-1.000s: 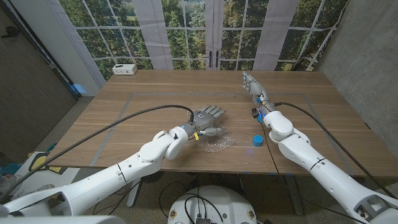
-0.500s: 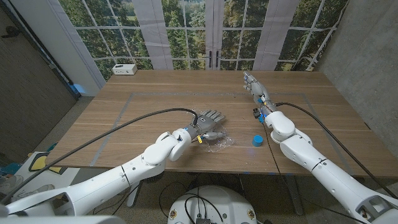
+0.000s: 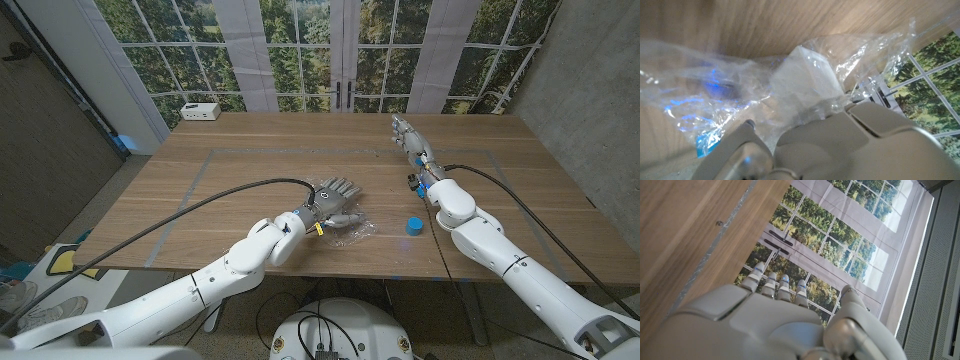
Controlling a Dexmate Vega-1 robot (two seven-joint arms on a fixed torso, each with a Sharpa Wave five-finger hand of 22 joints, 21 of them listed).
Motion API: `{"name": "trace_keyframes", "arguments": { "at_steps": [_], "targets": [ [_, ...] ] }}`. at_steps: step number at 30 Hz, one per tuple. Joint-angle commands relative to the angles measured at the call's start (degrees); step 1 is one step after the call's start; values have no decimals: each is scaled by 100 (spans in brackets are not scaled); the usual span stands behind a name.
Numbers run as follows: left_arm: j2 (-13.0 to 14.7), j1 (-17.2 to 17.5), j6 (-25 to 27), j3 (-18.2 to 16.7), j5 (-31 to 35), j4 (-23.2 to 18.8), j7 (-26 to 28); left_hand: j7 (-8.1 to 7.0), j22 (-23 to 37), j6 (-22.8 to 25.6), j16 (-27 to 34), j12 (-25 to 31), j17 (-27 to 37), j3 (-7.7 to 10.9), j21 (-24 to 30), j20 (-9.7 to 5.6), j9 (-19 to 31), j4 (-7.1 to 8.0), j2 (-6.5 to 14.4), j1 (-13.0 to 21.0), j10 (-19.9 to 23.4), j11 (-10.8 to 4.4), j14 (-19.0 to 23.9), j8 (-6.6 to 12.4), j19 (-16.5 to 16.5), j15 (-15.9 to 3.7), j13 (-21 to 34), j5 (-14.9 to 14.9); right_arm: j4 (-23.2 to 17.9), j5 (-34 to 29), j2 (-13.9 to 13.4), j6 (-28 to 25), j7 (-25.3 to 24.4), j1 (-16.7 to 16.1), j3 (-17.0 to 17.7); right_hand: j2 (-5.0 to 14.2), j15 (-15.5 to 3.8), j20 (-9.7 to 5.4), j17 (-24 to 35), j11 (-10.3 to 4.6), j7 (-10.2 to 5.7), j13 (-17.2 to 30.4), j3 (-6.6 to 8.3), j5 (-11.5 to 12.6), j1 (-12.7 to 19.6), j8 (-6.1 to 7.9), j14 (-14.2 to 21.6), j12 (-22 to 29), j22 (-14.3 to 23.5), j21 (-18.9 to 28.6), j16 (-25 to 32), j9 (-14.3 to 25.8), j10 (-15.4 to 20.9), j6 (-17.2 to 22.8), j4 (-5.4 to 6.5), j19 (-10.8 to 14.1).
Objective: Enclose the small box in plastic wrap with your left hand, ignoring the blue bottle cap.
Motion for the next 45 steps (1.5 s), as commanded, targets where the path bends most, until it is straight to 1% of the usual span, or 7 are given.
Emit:
{"name": "trace_keyframes", "arguments": {
  "at_steps": [1, 15, 24, 28, 35, 41, 45],
  "targets": [
    [136, 409, 98, -508, -412, -213, 1210, 30, -1, -867, 51, 86, 13, 155, 78, 123, 6, -76, 449, 150, -780, 36, -1115, 65, -1290, 43, 24, 25, -115, -62, -13, -115, -72, -24, -12, -31, 2, 36, 20, 25, -38, 11, 38, -1, -9, 0, 24, 0, 19, 17, 19, 13, 30, 9, -8, -9],
    [350, 863, 437, -1084, -834, -528, 1885, -48, -27, 439, 35, 292, 23, 670, 237, 197, 28, -609, 316, 832, 133, 88, -168, 286, -571, 48, 69, -160, -209, -148, -2, -181, -90, 22, -65, -27, -4, 35, 20, 25, -36, 11, 42, 0, -12, 1, 22, -4, 19, 17, 16, 13, 27, 11, -3, -9],
    [518, 1085, 1283, -1165, -99, -784, 1805, 99, -33, 2724, 8, 378, 36, 1181, 324, 198, 225, -1742, 133, 1930, 879, -229, 557, 1022, 139, -79, 118, -341, -158, -157, 60, -189, -74, 76, -114, -15, -21, 12, 18, 16, -45, 11, 54, 3, -3, 0, 7, -7, 19, 17, 8, 13, 25, 10, -3, -8],
    [727, 1014, 1467, -1210, 18, -1030, 1007, 125, -41, 2888, -6, 405, 36, 1196, 286, 206, 222, -1869, 38, 2072, 1048, -231, 611, 1089, 116, -97, 117, -340, -130, -157, 61, -201, -31, 110, -136, -15, -20, 7, 18, 9, -47, 11, 56, 3, -2, 0, 7, -9, 19, 16, 7, 13, 19, 12, -2, -9],
    [665, 1233, 1613, -1365, 109, -1001, 1624, 73, -53, 3138, -19, 371, 40, 1197, 250, 196, 215, -1971, -159, 2340, 1123, -236, 666, 1193, 174, -32, 115, -331, -143, -125, 63, -257, -42, 106, -133, -13, -21, 4, 19, 14, -46, 11, 59, 3, -3, -1, 7, -10, 19, 14, 7, 13, 18, 10, 0, -13],
    [831, 1182, 1706, -1323, 444, -1184, 1011, -100, -82, 4380, -23, 317, 29, 1204, 285, 179, 441, -1979, -475, 3249, 1500, -394, 968, 1971, 687, -150, 110, -309, -115, -109, 97, -204, -59, 104, -124, -14, -14, 11, 18, 22, -45, 12, 61, 3, 0, -2, 1, -9, 19, 14, 3, 13, 22, 8, -1, -13],
    [888, 1088, 1737, -1329, 555, -1264, 375, -93, -83, 4822, -50, 300, 31, 1161, 247, 175, 499, -1953, -557, 3462, 1618, -479, 973, 2235, 720, -149, 105, -314, -95, -128, 91, -179, -37, 122, -134, -14, -20, -3, 19, 14, -50, 11, 62, 2, -1, -2, 0, -11, 19, 13, 3, 13, 18, 8, 1, -15]
  ]
}}
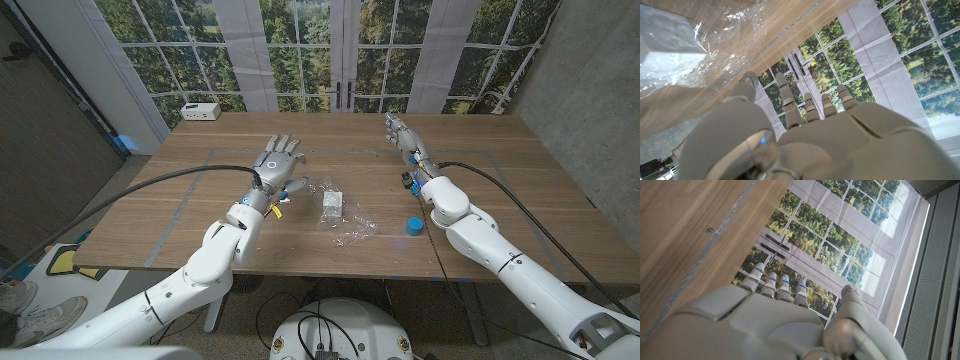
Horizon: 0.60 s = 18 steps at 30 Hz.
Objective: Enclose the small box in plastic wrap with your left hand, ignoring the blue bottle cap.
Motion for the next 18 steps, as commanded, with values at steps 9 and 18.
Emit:
{"name": "trace_keyframes", "arguments": {
  "at_steps": [9, 18],
  "targets": [
    [206, -444, 84, 108, 947, -86, -2323, -78, -2, 96, -63, -85, 19, -126, -65, -20, -27, 83, -86, 249, 143, -92, -61, 53, 55, -32, 4, -2, 1, 46, -6, 17, 0, -25, 21, -12, -25, -5, 21, 13, -50, 12, 62, 2, -7, -1, 0, -10, 19, 13, 4, 13, 22, 10, 7, -15],
    [84, -644, -195, 185, 1145, 173, -2542, -393, -3, -46, -106, -171, 13, -201, -107, -84, -176, 115, -95, 303, 77, -111, -243, -158, 106, -101, -11, 20, 25, 52, -27, 105, -6, -86, 57, -14, -20, -2, 23, 13, -48, 12, 60, 1, -14, -4, 3, -9, 19, 14, 6, 13, 25, 4, 13, -14]
  ]
}}
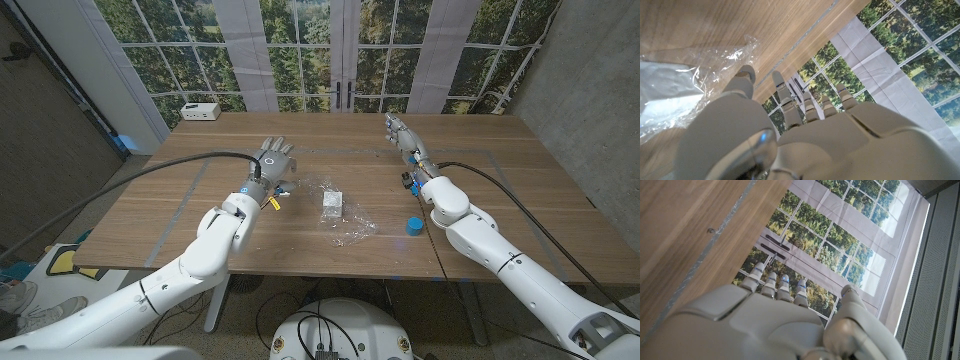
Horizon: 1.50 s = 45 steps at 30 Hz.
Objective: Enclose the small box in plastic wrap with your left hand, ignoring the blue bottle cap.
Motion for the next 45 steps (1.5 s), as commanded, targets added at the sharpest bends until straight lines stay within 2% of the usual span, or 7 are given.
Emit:
{"name": "trace_keyframes", "arguments": {
  "at_steps": [1, 10, 20, 25, 36, 43, 45],
  "targets": [
    [-90, -319, -284, 117, 329, 255, -704, -105, -5, 125, 4, -20, 13, -46, -18, -50, -40, 0, -7, 97, -3, -40, -67, -13, 48, -24, -10, 21, -14, 18, 6, 64, -103, -98, 66, -15, -19, 0, 23, 13, -49, 12, 36, 1, -14, -3, 0, -9, 18, 14, 5, 13, 25, 5, -11, -13],
    [-275, -506, -330, 293, 833, 570, -978, -134, -6, 76, 9, -31, 7, -80, -41, -80, -142, 1, -3, 164, 78, -81, -79, -160, 96, -57, -22, 36, 31, 11, -25, 78, 1, -33, 49, -20, -15, 2, 23, 16, -56, 12, 36, 1, -16, -3, 8, -11, 18, 15, 7, 12, 22, 7, -10, -10],
    [-464, -825, -627, 405, 724, 875, -1112, -217, -3, -839, 1, -166, 5, -196, -138, -71, -261, 48, 40, 227, -84, -36, -180, -854, 101, -49, -28, 45, 25, -12, -27, 45, -39, -30, 51, -26, 5, 23, 21, 30, -39, 12, 37, 1, -16, -3, 11, -9, 18, 17, 6, 12, 29, 7, -10, -4],
    [-545, -970, -688, 534, 839, 1062, -1066, -220, -3, -803, -1, -173, 5, -206, -146, -71, -261, 53, 46, 227, -94, -34, -190, -864, 102, -43, -28, 46, -15, -11, -49, 38, -79, -68, 83, -27, -2, 22, 21, 25, -40, 11, 39, 1, -14, -3, 4, -11, 18, 16, 3, 12, 26, 5, -10, -7],
    [-762, -1216, -601, 837, 1168, 1495, -1027, -232, 8, 210, 29, -131, -2, -214, -197, -94, -272, 67, 329, 363, 153, -128, -121, -758, 191, -100, -37, 38, -6, -2, -43, 41, -123, -93, 111, -33, -11, 16, 20, 20, -54, 11, 40, 2, -14, -2, 11, -12, 18, 15, 4, 12, 26, 6, -10, -7],
    [-823, -1338, -715, 892, 881, 1671, -967, -216, 12, -822, 11, -216, -5, -332, -237, -150, -281, 69, 377, 382, 59, -73, -82, -1491, 268, -136, -35, 15, 19, -29, -31, 41, -150, -75, 107, -35, 7, 37, 18, 32, -36, 11, 43, 2, -10, -2, 13, -12, 18, 15, 3, 13, 27, 7, -13, -6],
    [-833, -1400, -796, 919, 777, 1710, -985, -223, 13, -946, 10, -224, -5, -348, -248, -138, -277, 72, 383, 381, 46, -83, -76, -1577, 263, -121, -33, 15, 63, 14, -22, 80, -94, -62, 110, -36, -1, 30, 18, 25, -38, 11, 43, 2, -11, -2, 13, -12, 18, 15, 3, 13, 26, 6, -12, -6]
  ]
}}
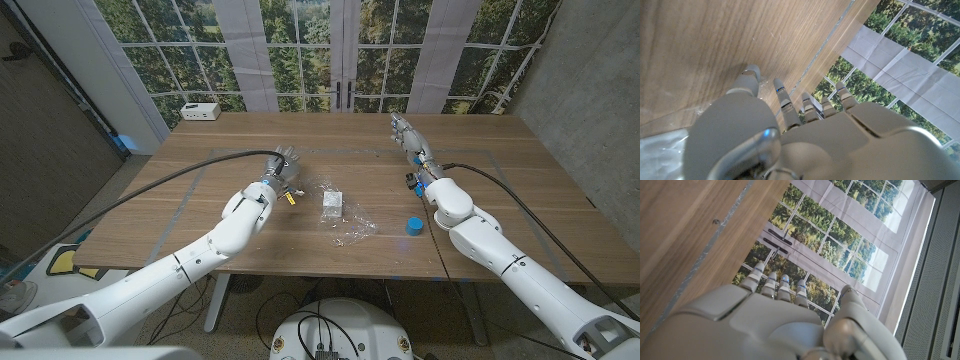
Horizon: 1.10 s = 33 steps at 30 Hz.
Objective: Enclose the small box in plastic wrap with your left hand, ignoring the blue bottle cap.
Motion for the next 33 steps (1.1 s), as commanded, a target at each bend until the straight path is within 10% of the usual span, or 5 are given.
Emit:
{"name": "trace_keyframes", "arguments": {
  "at_steps": [1, 15, 19, 22, 33],
  "targets": [
    [-162, -275, -141, 207, -204, 357, 94, -6, 25, -330, 10, -42, 9, -54, -23, 36, 9, 2, 65, -11, -14, 39, 14, -224, 25, -11, 23, -14, 42, 3, 11, -12, -24, 16, 10, -37, -17, 11, 18, 12, -50, 11, 42, 2, -12, -2, 8, -13, 20, 13, 1, 13, 25, 7, -11, -11],
    [-82, -335, -675, 194, -1256, 314, 989, -15, 24, 696, 60, 59, 1, -112, 32, -84, 59, -66, 231, 197, 368, -72, 334, -99, 410, -144, 25, 10, 75, 41, 7, -9, -28, 10, 40, -41, 3, 42, 18, 34, -36, 11, 43, 2, -15, 0, 24, -12, 20, 14, 7, 13, 29, 12, -9, -8],
    [-85, -319, -534, 269, -1039, 361, 1356, 50, 35, 2160, 67, 108, 1, -290, 67, -222, 113, -108, 25, 506, 788, -201, 691, 295, 716, -363, 27, 35, 118, 54, -2, 31, 18, 27, 43, -40, -20, 17, 18, 15, -57, 11, 45, 2, -15, -2, 21, -13, 20, 11, 6, 13, 27, 7, -8, -17],
    [-97, -271, -389, 301, -892, 403, 1655, 425, 51, 3205, 77, 142, -1, -262, 116, -316, 264, -128, 144, 944, 1155, -321, 960, 772, 936, -454, 34, -4, 138, 63, 14, 39, -1, 32, 53, -40, -15, 20, 19, 17, -57, 11, 45, 2, -16, -3, 16, -13, 20, 10, 3, 13, 26, 5, -7, -18],
    [-175, -67, -58, 206, -1022, 263, 2349, 555, 99, 2684, 183, 190, 50, -277, 242, -331, 621, 82, 588, 1038, 1465, -339, 1420, 861, 1214, -523, 111, -4, 239, 86, 47, 6, 54, 132, 16, -37, -16, 19, 18, 14, -53, 12, 51, 3, -12, -2, 16, -14, 21, 11, 2, 13, 24, 6, -7, -18]
  ]
}}
